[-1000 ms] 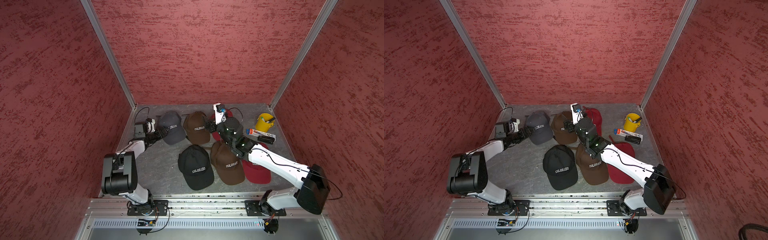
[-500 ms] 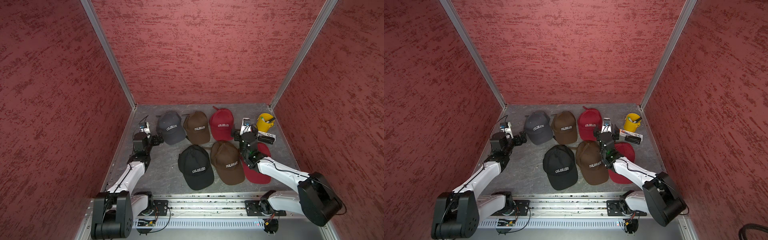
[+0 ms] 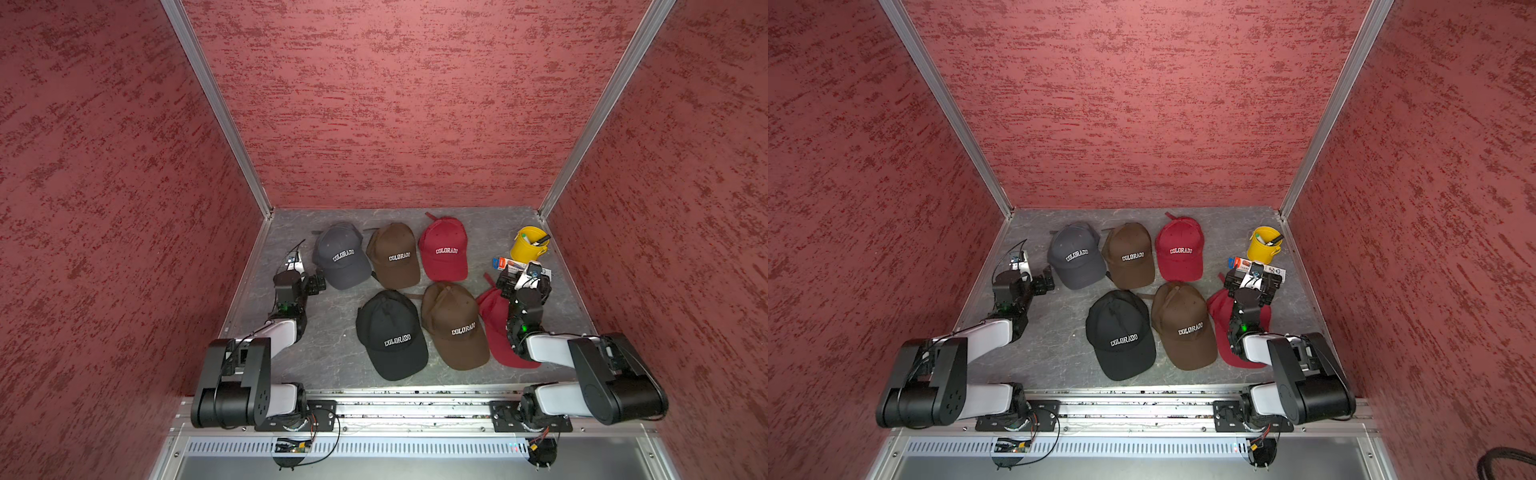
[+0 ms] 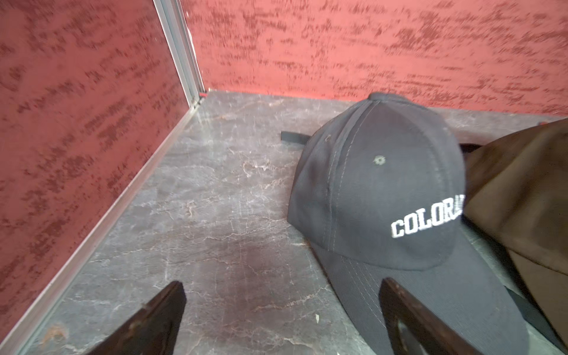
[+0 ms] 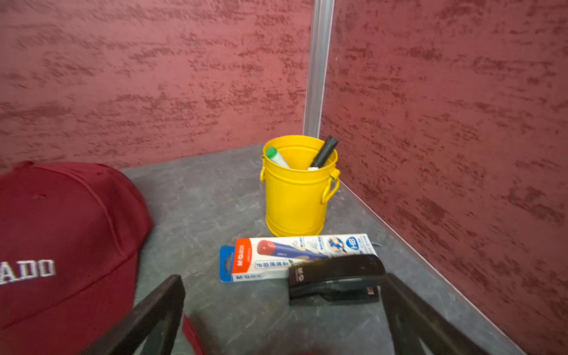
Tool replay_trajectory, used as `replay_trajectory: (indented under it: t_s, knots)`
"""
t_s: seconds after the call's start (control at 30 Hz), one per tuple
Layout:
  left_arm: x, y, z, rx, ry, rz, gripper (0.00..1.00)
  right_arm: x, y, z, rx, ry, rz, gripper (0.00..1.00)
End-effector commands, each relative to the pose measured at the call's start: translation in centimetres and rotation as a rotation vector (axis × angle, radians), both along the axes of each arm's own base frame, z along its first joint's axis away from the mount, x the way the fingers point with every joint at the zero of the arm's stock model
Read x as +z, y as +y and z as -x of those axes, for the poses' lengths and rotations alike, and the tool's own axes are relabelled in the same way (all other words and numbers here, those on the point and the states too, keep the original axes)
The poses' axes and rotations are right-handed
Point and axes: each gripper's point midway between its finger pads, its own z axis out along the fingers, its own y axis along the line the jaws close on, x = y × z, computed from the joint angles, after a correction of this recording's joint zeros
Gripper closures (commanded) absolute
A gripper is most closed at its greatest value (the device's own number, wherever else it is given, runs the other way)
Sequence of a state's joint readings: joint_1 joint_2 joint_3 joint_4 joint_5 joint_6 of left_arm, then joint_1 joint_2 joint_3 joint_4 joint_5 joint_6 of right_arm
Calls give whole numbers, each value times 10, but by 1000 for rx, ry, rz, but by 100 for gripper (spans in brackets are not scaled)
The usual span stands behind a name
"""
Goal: Open the adjustable buckle of the baseball cap
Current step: Reset both arms
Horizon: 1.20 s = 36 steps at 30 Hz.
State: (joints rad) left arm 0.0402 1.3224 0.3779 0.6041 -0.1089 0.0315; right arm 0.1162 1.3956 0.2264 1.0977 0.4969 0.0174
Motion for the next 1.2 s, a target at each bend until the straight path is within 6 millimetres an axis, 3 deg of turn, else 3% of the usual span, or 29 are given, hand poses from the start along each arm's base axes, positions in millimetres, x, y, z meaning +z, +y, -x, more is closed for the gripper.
replay_trajectory:
  t_s: [0.0, 0.13, 0.2, 0.3, 0.43, 0.47, 0.57, 1.17]
  knots:
    - [15, -3, -3, -30, -68, -10, 0, 15, -2, -2, 72, -126, -19, 1]
    - [13, -15, -6, -107, -54, 25, 0, 6, 4, -8, 134, -98, -21, 1]
    - [26, -22, -3, -174, -172, 117, 0, 9, 14, -1, 199, -139, 16, 1]
    - [7, -14, -9, -135, -160, 129, 0, 5, 21, -6, 242, -109, 23, 1]
    - [-9, -22, -17, -142, -105, 92, 0, 3, 22, -8, 246, -97, 18, 1]
    - [-8, -18, -24, -106, -95, 74, 0, 3, 22, -9, 250, -96, 18, 1]
    - [-6, -29, -21, -108, -117, 19, 0, 3, 21, -10, 250, -94, 17, 1]
    - [-10, -29, -25, -152, -80, 60, 0, 2, 22, -12, 262, -85, 11, 1]
